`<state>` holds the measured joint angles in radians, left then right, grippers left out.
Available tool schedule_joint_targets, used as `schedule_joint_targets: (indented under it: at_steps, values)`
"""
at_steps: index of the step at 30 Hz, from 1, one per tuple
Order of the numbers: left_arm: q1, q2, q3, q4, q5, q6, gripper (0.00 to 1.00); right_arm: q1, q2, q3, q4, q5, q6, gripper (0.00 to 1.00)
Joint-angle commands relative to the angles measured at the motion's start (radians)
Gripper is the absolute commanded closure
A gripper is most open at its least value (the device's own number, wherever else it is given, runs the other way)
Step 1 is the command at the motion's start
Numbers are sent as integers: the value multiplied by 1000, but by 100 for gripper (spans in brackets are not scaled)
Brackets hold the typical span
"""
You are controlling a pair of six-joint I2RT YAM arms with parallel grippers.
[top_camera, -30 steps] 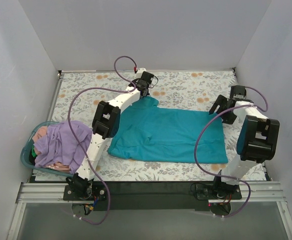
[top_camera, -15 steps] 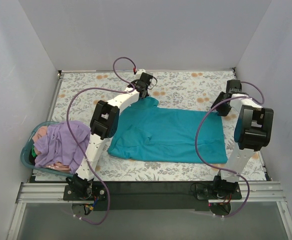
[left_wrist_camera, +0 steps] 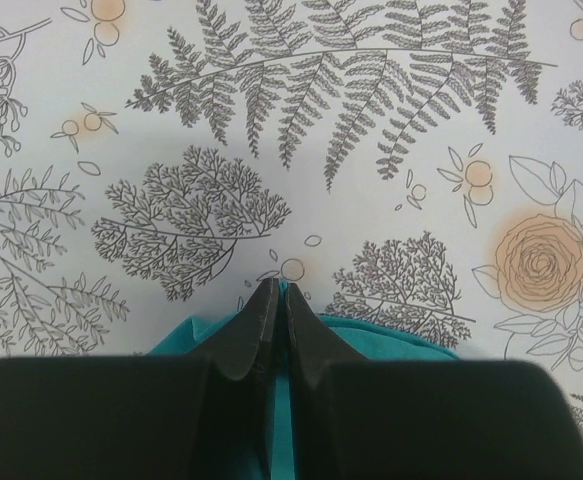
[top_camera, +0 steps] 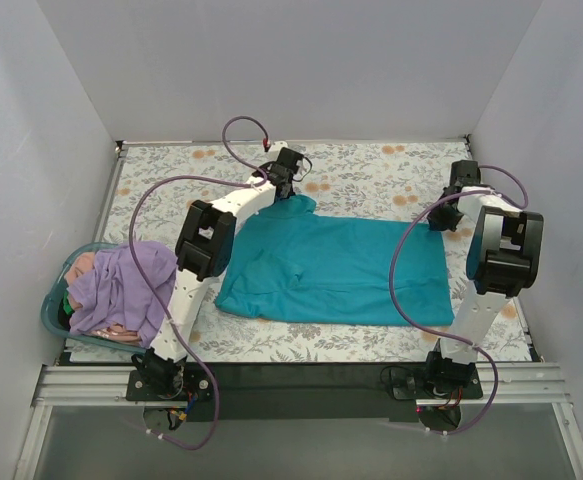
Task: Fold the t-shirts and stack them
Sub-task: Fold the tshirt
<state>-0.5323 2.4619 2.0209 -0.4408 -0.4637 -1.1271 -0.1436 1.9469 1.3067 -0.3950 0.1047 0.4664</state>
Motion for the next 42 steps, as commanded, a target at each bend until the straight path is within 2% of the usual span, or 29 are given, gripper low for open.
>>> schedule_joint_targets:
  at_steps: [1,8,12,21,29,42]
  values:
    - [-3,-124,-34,17,-15,-19,100,10,-3,16,-25,-3,-6,99]
    - [-3,-274,-189,89,40,-45,100,39,-137,-15,-19,-5,-40,99]
    - [-3,-391,-405,166,91,-59,100,41,-241,-102,7,1,-45,99]
    - [-26,-659,-718,272,129,-94,100,41,-404,-282,39,-28,-46,99]
    - [-66,-900,-1006,284,118,-184,100,41,-535,-385,36,-31,-54,99]
    - [-103,-1244,-1284,257,163,-336,100,41,-700,-494,-27,23,-84,99]
